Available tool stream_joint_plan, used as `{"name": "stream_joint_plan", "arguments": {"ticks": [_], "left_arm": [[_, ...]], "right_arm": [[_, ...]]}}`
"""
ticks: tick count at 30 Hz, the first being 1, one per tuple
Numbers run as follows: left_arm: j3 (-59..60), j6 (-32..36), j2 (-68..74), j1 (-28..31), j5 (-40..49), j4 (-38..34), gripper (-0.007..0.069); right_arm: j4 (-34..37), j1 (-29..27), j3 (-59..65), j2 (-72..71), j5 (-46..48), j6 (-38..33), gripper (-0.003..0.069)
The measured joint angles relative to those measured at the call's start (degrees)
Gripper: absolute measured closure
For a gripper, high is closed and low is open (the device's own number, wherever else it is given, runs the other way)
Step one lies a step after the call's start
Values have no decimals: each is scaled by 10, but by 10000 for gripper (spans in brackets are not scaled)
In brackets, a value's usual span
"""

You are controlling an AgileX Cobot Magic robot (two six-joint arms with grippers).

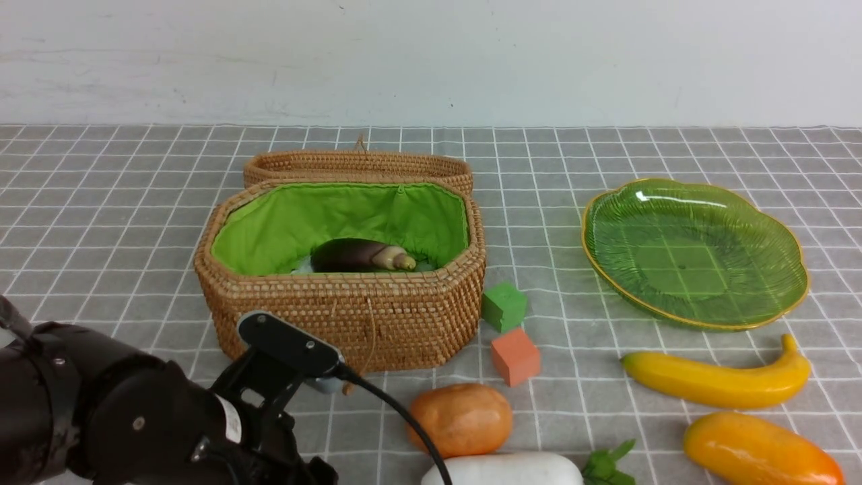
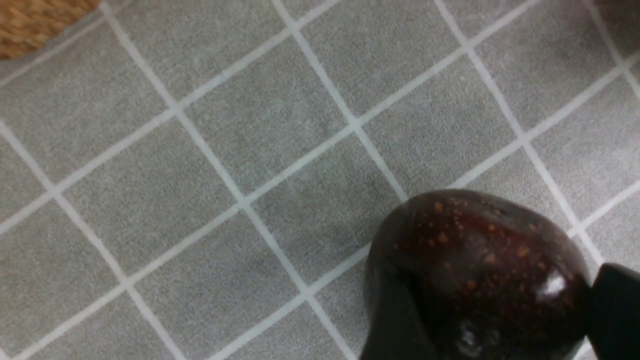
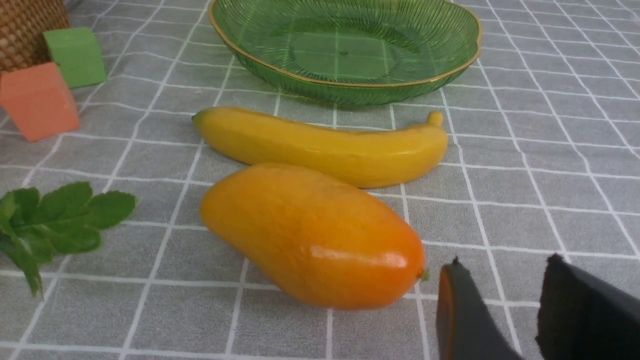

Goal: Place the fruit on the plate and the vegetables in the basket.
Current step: Grab a mangosteen with your left arm and put it on the plate on the right

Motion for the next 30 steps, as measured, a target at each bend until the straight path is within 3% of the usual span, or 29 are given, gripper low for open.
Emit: {"name": "stream_joint_plan", "arguments": {"ticks": [19,23,25,28,30], "left_arm": [[-12,-1,-1,0,50,-12,181],[-26,-1,-1,0,73,-12,223],[-32,-1,-1,0,74,-12,274],[-48,-1,-1,0,74,-13,546],[-52,-1,-1,0,78,-13,624]], "right_arm": [[0,0,0,0,0,0,417],[0,0,0,0,0,0,417],[0,0,0,0,0,0,417],[0,0,0,0,0,0,417],[0,0,0,0,0,0,417]]}}
